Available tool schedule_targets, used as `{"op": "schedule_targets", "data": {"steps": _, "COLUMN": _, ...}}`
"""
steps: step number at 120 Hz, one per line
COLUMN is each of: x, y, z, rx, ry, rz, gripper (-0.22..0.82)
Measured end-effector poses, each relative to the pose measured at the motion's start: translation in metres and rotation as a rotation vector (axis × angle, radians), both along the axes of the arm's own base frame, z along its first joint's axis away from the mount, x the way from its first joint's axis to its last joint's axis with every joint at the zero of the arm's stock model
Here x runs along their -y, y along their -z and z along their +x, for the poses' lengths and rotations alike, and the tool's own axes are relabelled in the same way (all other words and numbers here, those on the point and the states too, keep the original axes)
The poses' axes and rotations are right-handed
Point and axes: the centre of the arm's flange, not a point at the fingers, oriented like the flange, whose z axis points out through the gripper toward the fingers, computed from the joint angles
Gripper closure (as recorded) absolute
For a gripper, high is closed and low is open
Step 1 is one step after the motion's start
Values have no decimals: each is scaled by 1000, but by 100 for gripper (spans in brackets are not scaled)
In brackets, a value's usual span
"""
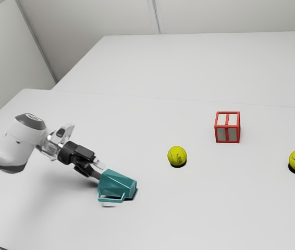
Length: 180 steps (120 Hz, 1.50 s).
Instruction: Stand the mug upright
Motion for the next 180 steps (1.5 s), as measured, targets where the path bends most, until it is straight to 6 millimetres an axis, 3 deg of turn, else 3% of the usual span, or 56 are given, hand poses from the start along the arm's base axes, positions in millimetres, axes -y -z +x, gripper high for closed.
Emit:
{"op": "schedule_targets", "data": {"steps": 37, "x": 18, "y": 13, "z": -11, "rx": 0, "ry": -6, "rz": -52, "gripper": 0}}
{"op": "schedule_targets", "data": {"steps": 69, "x": 22, "y": 19, "z": -17, "rx": 0, "ry": -28, "rz": -75, "gripper": 2}}
{"op": "schedule_targets", "data": {"steps": 101, "x": 27, "y": 21, "z": -17, "rx": 10, "ry": -36, "rz": -80, "gripper": 24}}
{"op": "schedule_targets", "data": {"steps": 146, "x": 28, "y": 26, "z": -22, "rx": 4, "ry": -49, "rz": -84, "gripper": 64}}
{"op": "schedule_targets", "data": {"steps": 168, "x": 28, "y": 20, "z": -20, "rx": 22, "ry": -49, "rz": -84, "gripper": 73}}
{"op": "schedule_targets", "data": {"steps": 180, "x": 30, "y": 4, "z": -17, "rx": 65, "ry": -45, "rz": -76, "gripper": 74}}
